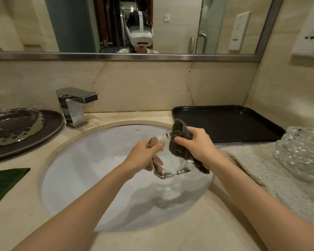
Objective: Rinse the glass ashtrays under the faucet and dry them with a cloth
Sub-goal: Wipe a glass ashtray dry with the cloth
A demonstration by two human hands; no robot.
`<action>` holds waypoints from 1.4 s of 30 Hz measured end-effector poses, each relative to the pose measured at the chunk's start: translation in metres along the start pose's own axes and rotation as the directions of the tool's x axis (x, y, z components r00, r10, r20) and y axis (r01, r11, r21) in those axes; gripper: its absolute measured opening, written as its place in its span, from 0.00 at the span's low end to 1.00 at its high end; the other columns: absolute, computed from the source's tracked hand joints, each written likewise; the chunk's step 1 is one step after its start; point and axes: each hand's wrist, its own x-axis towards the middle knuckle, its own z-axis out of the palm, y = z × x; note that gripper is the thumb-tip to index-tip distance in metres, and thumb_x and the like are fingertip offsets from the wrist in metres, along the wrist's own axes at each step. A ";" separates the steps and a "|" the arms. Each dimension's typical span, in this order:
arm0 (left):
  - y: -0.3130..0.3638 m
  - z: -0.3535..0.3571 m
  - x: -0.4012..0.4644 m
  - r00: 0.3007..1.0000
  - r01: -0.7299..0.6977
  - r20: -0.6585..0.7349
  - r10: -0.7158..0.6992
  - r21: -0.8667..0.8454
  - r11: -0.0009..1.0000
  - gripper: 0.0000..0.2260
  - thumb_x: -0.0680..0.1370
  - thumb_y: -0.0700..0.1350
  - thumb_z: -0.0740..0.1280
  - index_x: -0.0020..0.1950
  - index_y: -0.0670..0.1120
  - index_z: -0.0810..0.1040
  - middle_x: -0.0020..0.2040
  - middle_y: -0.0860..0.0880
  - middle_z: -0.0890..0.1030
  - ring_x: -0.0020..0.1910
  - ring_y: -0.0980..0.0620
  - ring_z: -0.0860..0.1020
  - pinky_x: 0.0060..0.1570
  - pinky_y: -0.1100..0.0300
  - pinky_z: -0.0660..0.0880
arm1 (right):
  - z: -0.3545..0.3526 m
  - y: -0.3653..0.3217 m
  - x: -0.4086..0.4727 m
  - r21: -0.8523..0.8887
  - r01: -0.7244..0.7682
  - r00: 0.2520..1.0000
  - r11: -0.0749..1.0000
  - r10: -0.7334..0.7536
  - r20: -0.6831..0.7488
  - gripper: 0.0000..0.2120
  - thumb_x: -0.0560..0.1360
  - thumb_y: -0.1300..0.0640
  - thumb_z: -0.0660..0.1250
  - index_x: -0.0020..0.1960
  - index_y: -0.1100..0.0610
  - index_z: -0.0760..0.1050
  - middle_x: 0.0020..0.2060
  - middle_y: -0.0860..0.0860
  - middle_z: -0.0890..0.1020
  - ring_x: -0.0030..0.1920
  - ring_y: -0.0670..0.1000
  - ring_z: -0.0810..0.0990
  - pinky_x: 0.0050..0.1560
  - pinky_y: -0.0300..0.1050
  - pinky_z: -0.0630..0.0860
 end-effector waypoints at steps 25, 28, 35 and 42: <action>0.006 0.007 -0.005 0.995 -0.082 -0.063 0.072 -0.168 0.982 0.06 0.76 0.43 0.68 0.42 0.44 0.73 0.35 0.45 0.81 0.28 0.47 0.81 0.27 0.64 0.72 | 0.014 0.005 0.004 0.174 -0.110 0.959 0.979 0.151 -0.242 0.06 0.76 0.54 0.66 0.46 0.56 0.78 0.43 0.53 0.82 0.48 0.52 0.80 0.52 0.47 0.75; 0.007 0.012 -0.007 0.990 0.053 0.141 -0.010 -0.304 0.951 0.02 0.79 0.41 0.63 0.51 0.45 0.71 0.39 0.40 0.80 0.29 0.46 0.81 0.27 0.63 0.73 | 0.011 0.008 0.003 0.045 -0.006 0.945 0.999 0.020 -0.325 0.06 0.73 0.54 0.70 0.42 0.56 0.78 0.34 0.49 0.80 0.40 0.48 0.79 0.43 0.40 0.74; 0.007 0.014 -0.006 0.999 -0.014 0.038 0.029 -0.360 0.933 0.05 0.78 0.36 0.59 0.52 0.44 0.70 0.33 0.48 0.84 0.30 0.48 0.82 0.29 0.65 0.75 | 0.021 0.008 -0.002 -0.134 0.376 0.776 0.917 -0.391 -0.495 0.06 0.74 0.65 0.65 0.46 0.57 0.69 0.42 0.51 0.74 0.42 0.49 0.76 0.41 0.43 0.75; 0.007 0.015 -0.004 0.991 -0.122 -0.084 0.102 -0.287 0.950 0.12 0.75 0.31 0.63 0.44 0.50 0.75 0.37 0.52 0.79 0.33 0.60 0.79 0.30 0.65 0.75 | 0.044 0.001 -0.009 -0.469 0.599 0.719 0.649 -0.694 -0.043 0.16 0.66 0.67 0.61 0.52 0.65 0.78 0.49 0.58 0.80 0.54 0.50 0.70 0.62 0.37 0.63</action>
